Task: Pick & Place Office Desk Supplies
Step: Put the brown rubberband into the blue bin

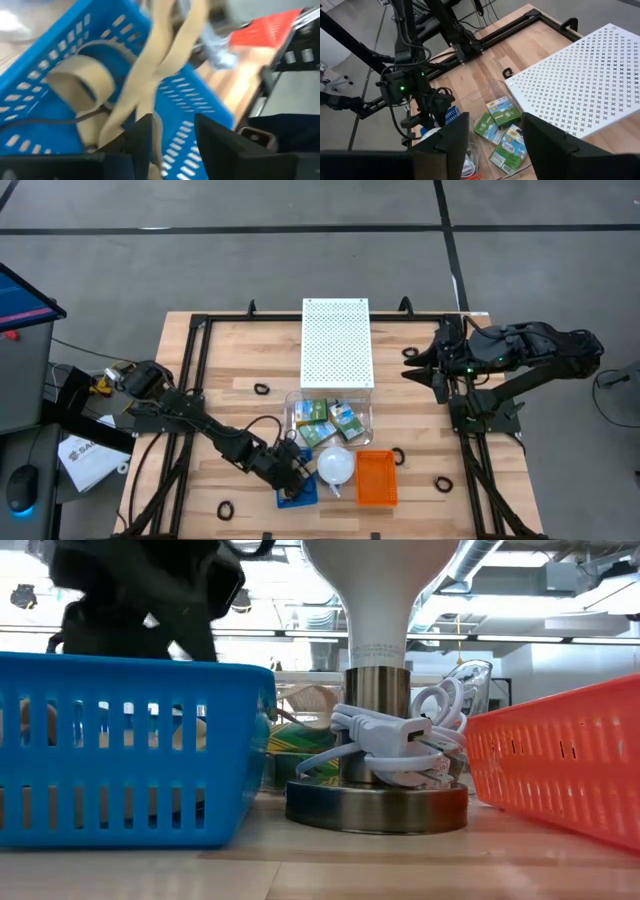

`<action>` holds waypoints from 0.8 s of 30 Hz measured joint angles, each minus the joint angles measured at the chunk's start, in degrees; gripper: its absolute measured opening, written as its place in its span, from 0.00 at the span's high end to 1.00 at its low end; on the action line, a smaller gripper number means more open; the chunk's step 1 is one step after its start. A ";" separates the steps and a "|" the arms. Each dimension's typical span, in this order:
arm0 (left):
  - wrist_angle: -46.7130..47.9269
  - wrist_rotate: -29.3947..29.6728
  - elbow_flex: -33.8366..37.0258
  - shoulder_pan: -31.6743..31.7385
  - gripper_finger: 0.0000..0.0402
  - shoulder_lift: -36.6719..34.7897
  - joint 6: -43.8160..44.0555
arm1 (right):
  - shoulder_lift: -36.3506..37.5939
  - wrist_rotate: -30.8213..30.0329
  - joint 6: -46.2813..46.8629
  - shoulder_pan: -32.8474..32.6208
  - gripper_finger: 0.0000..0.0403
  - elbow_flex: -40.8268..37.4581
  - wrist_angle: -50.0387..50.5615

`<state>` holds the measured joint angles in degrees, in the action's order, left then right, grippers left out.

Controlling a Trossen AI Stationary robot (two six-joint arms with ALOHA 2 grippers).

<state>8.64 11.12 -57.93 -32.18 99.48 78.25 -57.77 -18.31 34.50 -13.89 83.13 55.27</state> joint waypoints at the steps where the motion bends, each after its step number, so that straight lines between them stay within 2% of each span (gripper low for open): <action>1: -1.63 1.02 0.00 -0.10 0.67 -0.10 -0.51 | 0.01 0.00 0.00 0.08 0.56 0.00 0.01; 3: -4.93 3.39 -0.08 -0.11 0.70 -0.11 -1.51 | -0.08 0.00 -0.04 0.13 0.56 0.00 0.02; 7: -6.06 4.20 -0.09 0.26 0.77 -0.11 -1.69 | -0.03 0.00 -0.08 0.13 0.56 0.00 0.04; 11: -7.69 10.69 -0.07 0.26 0.84 -0.11 -3.06 | -0.05 -0.02 -0.27 0.13 0.56 0.00 0.04; 14: -10.04 12.01 -0.07 0.26 0.86 -0.11 -6.22 | -0.05 -0.04 -0.33 0.13 0.56 0.00 0.28; 18: -9.98 14.73 -0.08 -0.21 0.84 -0.11 -11.36 | -0.05 -0.95 -0.44 0.13 0.56 0.00 0.83; 24: -10.50 15.88 -0.08 -0.95 0.72 0.23 -16.87 | -0.05 -1.29 -0.02 0.13 0.56 0.00 1.81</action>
<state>-1.87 27.00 -58.01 -33.13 99.71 61.38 -57.82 -19.59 34.48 -13.76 83.13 57.08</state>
